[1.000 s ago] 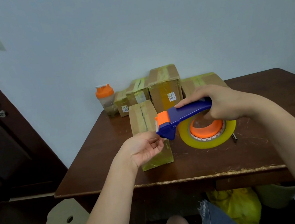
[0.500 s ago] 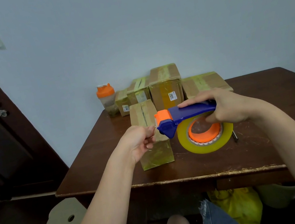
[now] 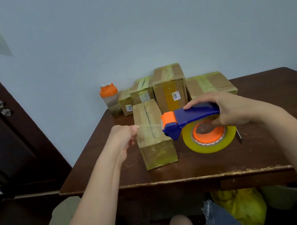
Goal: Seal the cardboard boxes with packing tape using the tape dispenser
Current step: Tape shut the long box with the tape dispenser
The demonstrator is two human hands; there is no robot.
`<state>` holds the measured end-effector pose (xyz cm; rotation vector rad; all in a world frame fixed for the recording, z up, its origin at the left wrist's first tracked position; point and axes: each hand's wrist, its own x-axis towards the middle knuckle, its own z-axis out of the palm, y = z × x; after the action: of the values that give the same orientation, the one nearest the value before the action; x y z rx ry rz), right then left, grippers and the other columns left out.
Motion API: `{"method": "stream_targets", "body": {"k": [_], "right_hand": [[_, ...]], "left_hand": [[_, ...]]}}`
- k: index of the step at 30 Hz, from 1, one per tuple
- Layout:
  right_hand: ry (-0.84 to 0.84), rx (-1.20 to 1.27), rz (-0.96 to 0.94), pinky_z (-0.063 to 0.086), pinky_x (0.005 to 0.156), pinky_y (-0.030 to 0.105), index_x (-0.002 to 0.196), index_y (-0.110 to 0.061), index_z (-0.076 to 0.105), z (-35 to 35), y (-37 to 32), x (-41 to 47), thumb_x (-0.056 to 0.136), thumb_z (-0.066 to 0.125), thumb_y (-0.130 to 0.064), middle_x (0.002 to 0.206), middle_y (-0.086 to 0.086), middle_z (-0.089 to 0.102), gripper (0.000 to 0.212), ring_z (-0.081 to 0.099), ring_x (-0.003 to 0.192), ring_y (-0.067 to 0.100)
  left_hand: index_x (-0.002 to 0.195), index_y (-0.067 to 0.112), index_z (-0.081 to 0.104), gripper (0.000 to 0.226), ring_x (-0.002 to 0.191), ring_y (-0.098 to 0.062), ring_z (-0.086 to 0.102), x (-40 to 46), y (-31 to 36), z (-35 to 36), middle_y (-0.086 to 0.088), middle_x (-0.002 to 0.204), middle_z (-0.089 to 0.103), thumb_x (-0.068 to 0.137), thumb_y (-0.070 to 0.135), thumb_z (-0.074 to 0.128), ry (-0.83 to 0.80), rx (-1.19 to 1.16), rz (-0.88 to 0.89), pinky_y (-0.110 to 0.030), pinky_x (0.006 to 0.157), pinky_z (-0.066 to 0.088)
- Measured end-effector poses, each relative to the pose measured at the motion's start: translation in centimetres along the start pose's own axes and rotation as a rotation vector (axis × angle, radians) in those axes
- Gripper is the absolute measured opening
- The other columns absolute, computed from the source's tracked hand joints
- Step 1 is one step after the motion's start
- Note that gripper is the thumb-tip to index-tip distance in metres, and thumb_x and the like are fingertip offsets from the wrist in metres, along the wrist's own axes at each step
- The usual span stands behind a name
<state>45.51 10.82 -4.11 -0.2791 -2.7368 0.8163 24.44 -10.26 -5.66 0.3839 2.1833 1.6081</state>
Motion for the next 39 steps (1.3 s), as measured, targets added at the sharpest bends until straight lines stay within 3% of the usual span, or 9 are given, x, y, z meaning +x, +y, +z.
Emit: {"method": "stream_targets", "body": {"k": [5, 11, 16, 20, 24, 27, 31, 37, 39], "right_hand": [[0.010, -0.198, 0.023, 0.049, 0.093, 0.038, 0.127, -0.052, 0.040, 1.5, 0.8, 0.2, 0.080, 0.075, -0.009, 0.125, -0.001, 0.044, 0.073, 0.044, 0.113, 0.020], [-0.042, -0.261, 0.061, 0.043, 0.090, 0.035, 0.124, -0.072, 0.016, 3.5, 2.4, -0.9, 0.082, 0.061, 0.003, 0.116, -0.008, 0.033, 0.097, 0.036, 0.107, 0.016], [-0.116, -0.185, 0.137, 0.041, 0.092, 0.034, 0.134, -0.059, 0.026, 3.0, 2.9, -0.7, 0.081, 0.069, -0.007, 0.117, -0.005, 0.035, 0.085, 0.037, 0.108, 0.017], [-0.131, -0.277, 0.189, 0.043, 0.085, 0.034, 0.128, -0.046, 0.027, 2.8, 2.2, 0.1, 0.076, 0.075, -0.017, 0.120, -0.001, 0.042, 0.076, 0.041, 0.105, 0.020], [-0.075, -0.273, 0.149, 0.054, 0.079, 0.038, 0.113, -0.051, 0.024, 3.5, 2.2, 0.5, 0.072, 0.074, -0.009, 0.123, -0.001, 0.047, 0.077, 0.053, 0.097, 0.018], [-0.024, -0.233, 0.144, 0.053, 0.072, 0.035, 0.112, -0.051, 0.025, 3.7, 2.5, 0.4, 0.071, 0.071, -0.003, 0.121, -0.001, 0.049, 0.078, 0.053, 0.092, 0.017], [0.031, -0.068, 0.125, 0.052, 0.068, 0.030, 0.116, -0.046, 0.033, 3.7, 3.1, -0.5, 0.071, 0.074, 0.000, 0.116, -0.004, 0.051, 0.076, 0.057, 0.089, 0.014], [0.214, 0.242, 0.132, 0.056, 0.068, 0.027, 0.113, -0.044, 0.040, 3.7, 4.3, -3.1, 0.070, 0.074, 0.010, 0.109, -0.013, 0.054, 0.076, 0.064, 0.086, 0.018], [0.209, 0.232, 0.103, 0.052, 0.067, 0.018, 0.113, -0.044, 0.042, 3.5, 4.4, -3.4, 0.070, 0.074, 0.010, 0.110, -0.013, 0.053, 0.076, 0.062, 0.090, 0.012]], "left_hand": [[0.090, 0.001, 0.066, 0.009, 0.069, -0.016, 0.050, -0.5, -0.2, 1.1, -0.009, 0.078, 0.057, 0.092, 0.003, 0.057, -0.041, -0.045, 0.016, -0.025, 0.063, 0.045], [0.081, 0.005, 0.061, 0.020, 0.061, -0.014, 0.050, -1.0, -0.4, 2.2, -0.007, 0.069, 0.056, 0.093, 0.020, 0.066, -0.075, 0.051, 0.090, -0.023, 0.063, 0.049], [0.082, 0.003, 0.065, 0.021, 0.066, -0.014, 0.055, -0.8, 0.3, 3.0, -0.005, 0.071, 0.058, 0.095, 0.020, 0.064, -0.055, 0.091, 0.157, -0.024, 0.063, 0.048], [0.077, 0.006, 0.064, 0.022, 0.064, -0.013, 0.053, -0.9, 1.2, 3.9, -0.005, 0.069, 0.058, 0.094, 0.021, 0.065, -0.071, 0.088, 0.181, -0.024, 0.063, 0.048], [0.089, 0.006, 0.065, 0.017, 0.065, -0.014, 0.053, -0.8, 1.5, 4.5, -0.006, 0.072, 0.059, 0.092, 0.023, 0.067, -0.029, 0.107, 0.194, -0.026, 0.066, 0.048], [0.087, 0.007, 0.062, 0.018, 0.067, -0.015, 0.056, -0.6, 1.0, 4.8, -0.006, 0.076, 0.059, 0.097, 0.022, 0.060, -0.031, 0.106, 0.156, -0.032, 0.076, 0.051], [0.106, 0.004, 0.054, 0.020, 0.090, -0.019, 0.068, -0.6, 0.0, 5.4, -0.004, 0.095, 0.058, 0.102, 0.023, 0.050, -0.067, 0.050, 0.079, -0.041, 0.092, 0.056], [0.096, 0.007, 0.048, 0.025, 0.095, -0.016, 0.067, -2.1, 0.9, 6.6, -0.002, 0.096, 0.057, 0.105, 0.029, 0.041, -0.108, 0.210, 0.219, -0.046, 0.096, 0.051], [0.097, 0.006, 0.052, 0.024, 0.093, -0.018, 0.068, -2.1, 1.0, 6.6, -0.003, 0.091, 0.061, 0.103, 0.028, 0.045, -0.070, 0.201, 0.241, -0.046, 0.094, 0.052]]}}
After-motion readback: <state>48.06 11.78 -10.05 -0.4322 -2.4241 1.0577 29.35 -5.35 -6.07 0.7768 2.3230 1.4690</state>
